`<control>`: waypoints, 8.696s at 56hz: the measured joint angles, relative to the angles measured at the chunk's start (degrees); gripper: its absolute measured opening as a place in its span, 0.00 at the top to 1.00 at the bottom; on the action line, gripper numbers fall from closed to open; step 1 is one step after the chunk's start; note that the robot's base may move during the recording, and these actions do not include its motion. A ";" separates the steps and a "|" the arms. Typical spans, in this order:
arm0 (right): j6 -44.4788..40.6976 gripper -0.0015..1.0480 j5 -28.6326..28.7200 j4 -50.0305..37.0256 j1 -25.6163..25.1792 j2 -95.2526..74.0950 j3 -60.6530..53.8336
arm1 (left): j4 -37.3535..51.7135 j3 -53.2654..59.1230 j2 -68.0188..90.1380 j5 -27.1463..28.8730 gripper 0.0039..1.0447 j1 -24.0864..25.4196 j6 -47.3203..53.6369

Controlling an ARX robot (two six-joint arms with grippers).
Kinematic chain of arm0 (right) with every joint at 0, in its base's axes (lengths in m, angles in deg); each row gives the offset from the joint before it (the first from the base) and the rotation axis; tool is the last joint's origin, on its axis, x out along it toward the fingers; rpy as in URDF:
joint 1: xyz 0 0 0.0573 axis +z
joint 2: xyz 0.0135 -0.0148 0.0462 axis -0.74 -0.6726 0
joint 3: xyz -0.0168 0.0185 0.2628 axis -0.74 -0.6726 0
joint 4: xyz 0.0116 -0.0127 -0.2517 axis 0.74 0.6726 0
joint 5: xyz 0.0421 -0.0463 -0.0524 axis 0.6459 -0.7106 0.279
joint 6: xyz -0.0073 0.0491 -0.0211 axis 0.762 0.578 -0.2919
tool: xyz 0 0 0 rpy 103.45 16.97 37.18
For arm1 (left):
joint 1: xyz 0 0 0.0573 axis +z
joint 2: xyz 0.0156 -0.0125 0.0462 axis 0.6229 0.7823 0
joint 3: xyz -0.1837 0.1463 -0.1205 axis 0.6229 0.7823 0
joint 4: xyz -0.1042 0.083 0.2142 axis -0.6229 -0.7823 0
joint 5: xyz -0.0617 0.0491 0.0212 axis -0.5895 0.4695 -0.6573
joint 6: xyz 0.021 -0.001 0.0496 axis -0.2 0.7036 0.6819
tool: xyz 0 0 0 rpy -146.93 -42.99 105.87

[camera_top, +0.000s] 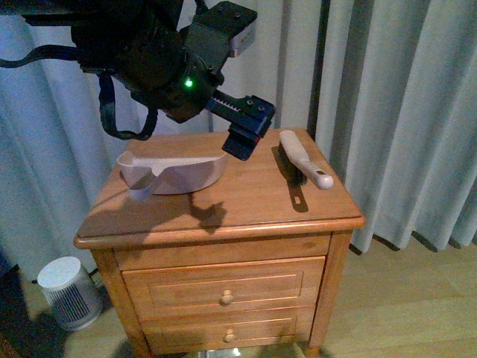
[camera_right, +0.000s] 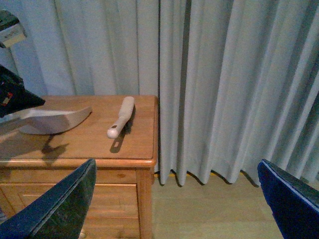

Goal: Clean up trash

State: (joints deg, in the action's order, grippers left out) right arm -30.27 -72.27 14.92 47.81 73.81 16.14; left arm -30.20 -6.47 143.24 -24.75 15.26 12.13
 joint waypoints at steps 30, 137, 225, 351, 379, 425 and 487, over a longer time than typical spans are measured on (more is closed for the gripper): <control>0.02 0.07 0.00 0.00 0.00 0.00 0.00 | -13.57 -12.48 10.56 5.60 0.07 6.71 -7.72; 0.00 0.07 0.00 0.00 0.00 0.00 0.00 | -23.56 -22.77 22.82 4.35 0.73 11.28 -15.65; 0.00 0.07 0.00 0.00 0.00 0.00 0.00 | -6.12 33.92 -51.78 -19.67 0.74 30.80 -3.32; 15.37 0.07 7.56 7.67 -11.47 -72.57 62.07 | -20.13 43.65 -87.25 -15.85 0.74 10.88 -13.03; 14.21 0.07 9.29 21.44 -2.21 -100.91 83.49 | -20.13 43.65 -87.30 -15.87 0.74 10.88 -13.05; 17.07 0.07 12.92 26.97 5.31 -121.92 103.41 | -20.13 43.65 -87.30 -15.87 0.75 10.88 -13.03; 16.15 0.07 -0.31 31.45 11.32 -132.78 115.05 | -20.15 43.65 -87.30 -15.87 0.75 10.88 -13.05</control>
State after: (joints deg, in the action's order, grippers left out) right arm -14.11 -72.58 46.37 59.13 -58.97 131.20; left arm -50.35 37.18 55.94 -40.62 26.15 -0.92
